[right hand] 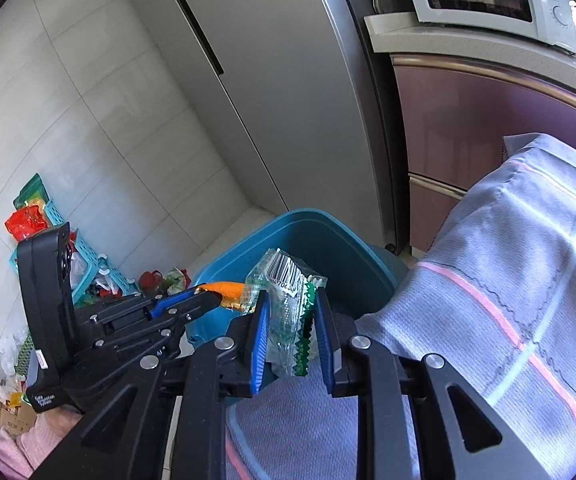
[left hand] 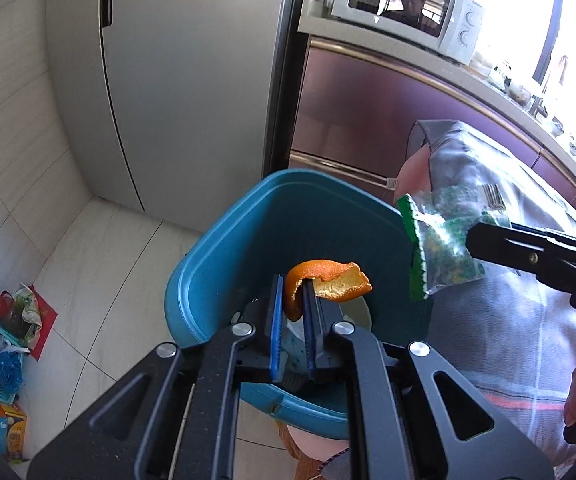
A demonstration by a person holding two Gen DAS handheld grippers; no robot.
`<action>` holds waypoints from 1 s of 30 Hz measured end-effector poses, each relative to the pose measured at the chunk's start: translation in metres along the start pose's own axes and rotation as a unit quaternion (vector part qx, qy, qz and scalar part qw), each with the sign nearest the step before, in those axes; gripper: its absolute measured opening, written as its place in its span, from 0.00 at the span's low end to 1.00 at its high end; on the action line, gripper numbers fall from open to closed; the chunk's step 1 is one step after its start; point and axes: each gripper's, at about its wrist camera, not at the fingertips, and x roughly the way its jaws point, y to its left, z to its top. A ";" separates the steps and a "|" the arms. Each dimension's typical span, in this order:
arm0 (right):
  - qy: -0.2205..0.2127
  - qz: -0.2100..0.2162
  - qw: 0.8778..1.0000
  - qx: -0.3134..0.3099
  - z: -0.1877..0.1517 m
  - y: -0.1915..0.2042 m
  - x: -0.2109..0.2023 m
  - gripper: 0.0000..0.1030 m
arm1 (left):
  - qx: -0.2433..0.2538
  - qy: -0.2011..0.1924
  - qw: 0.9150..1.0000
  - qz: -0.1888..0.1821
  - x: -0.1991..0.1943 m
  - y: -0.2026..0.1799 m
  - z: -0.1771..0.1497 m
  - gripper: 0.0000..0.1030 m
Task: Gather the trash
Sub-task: 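Open the left gripper to drop the peel while the right gripper drops the wrapper, then swing both grippers back over the table toward the remaining peel and wrapper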
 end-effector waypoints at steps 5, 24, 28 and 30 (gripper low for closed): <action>0.013 -0.003 1.000 -0.003 0.004 0.004 0.013 0.22 | -0.001 0.013 1.000 0.005 0.012 -0.001 -0.004 0.10; 0.043 0.008 0.999 0.001 -0.003 0.005 0.031 0.31 | -0.019 0.016 1.000 0.009 0.013 0.008 -0.007 0.18; 0.039 0.012 0.999 0.002 -0.008 0.002 0.022 0.31 | -0.018 0.007 1.000 -0.005 0.005 0.006 -0.007 0.22; 0.032 0.013 0.999 0.001 -0.011 0.001 0.014 0.31 | -0.013 0.001 1.000 -0.015 0.000 0.003 -0.006 0.25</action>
